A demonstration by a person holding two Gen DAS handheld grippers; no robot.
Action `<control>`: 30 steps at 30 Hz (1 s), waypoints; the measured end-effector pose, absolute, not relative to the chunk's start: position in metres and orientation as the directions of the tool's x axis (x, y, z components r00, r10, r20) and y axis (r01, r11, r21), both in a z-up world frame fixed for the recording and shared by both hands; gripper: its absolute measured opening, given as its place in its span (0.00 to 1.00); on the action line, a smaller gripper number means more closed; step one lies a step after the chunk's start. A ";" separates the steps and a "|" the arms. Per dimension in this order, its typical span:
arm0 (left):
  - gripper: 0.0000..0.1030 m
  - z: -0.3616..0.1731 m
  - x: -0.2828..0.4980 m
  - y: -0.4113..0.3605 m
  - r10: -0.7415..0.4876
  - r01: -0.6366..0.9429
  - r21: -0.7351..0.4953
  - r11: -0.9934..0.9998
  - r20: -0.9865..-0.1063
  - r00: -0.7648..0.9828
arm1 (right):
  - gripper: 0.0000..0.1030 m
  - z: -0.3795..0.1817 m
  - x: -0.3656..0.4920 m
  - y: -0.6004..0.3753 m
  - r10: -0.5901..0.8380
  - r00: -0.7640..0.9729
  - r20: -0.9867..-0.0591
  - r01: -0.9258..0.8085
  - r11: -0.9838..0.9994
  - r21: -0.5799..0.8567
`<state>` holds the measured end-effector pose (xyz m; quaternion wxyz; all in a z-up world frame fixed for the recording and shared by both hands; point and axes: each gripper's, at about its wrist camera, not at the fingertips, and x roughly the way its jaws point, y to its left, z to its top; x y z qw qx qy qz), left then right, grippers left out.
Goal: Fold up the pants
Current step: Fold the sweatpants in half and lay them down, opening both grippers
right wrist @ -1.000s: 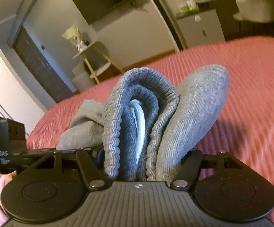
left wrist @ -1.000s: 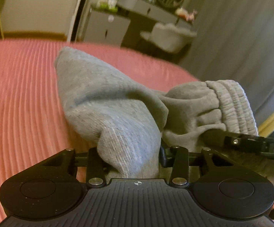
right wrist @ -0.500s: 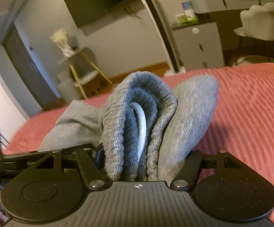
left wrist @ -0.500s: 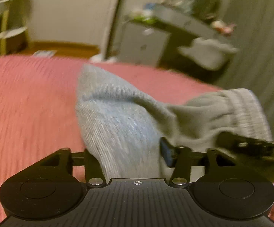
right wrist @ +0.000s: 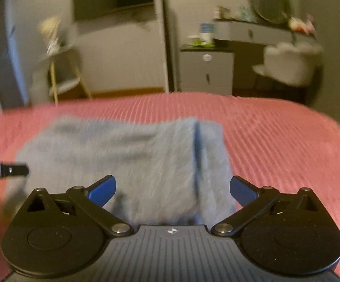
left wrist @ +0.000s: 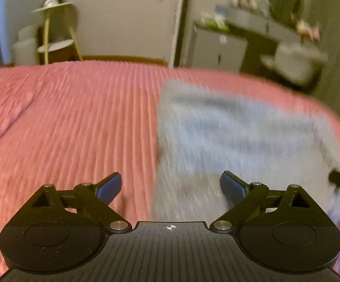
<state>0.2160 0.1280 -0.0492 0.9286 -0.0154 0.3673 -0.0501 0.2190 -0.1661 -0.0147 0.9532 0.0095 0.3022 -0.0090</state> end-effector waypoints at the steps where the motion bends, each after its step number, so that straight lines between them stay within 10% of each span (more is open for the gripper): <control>1: 0.96 -0.056 0.215 0.126 -0.068 0.084 -0.010 0.996 -0.692 0.719 | 1.00 -0.023 0.221 -0.161 -0.039 0.808 -0.587 0.014 0.999 -0.048; 10: 0.97 -0.056 0.186 0.163 0.170 -0.098 0.142 0.985 -0.706 0.688 | 1.00 -0.010 0.180 -0.184 -0.202 0.810 -0.551 0.236 0.972 -0.010; 18: 0.96 -0.065 0.167 0.138 0.191 -0.060 0.209 0.976 -0.698 0.690 | 1.00 -0.047 0.123 -0.159 -0.090 0.721 -0.687 0.092 0.995 -0.033; 22: 0.96 -0.079 0.165 0.147 0.402 -0.186 0.368 0.911 -0.692 0.600 | 1.00 -0.058 0.092 -0.153 -0.094 0.669 -0.737 0.084 0.995 -0.051; 30: 0.96 -0.045 0.099 0.134 0.091 -0.114 0.021 0.993 -0.750 0.656 | 1.00 -0.056 0.053 -0.150 -0.086 0.668 -0.739 0.149 0.989 0.020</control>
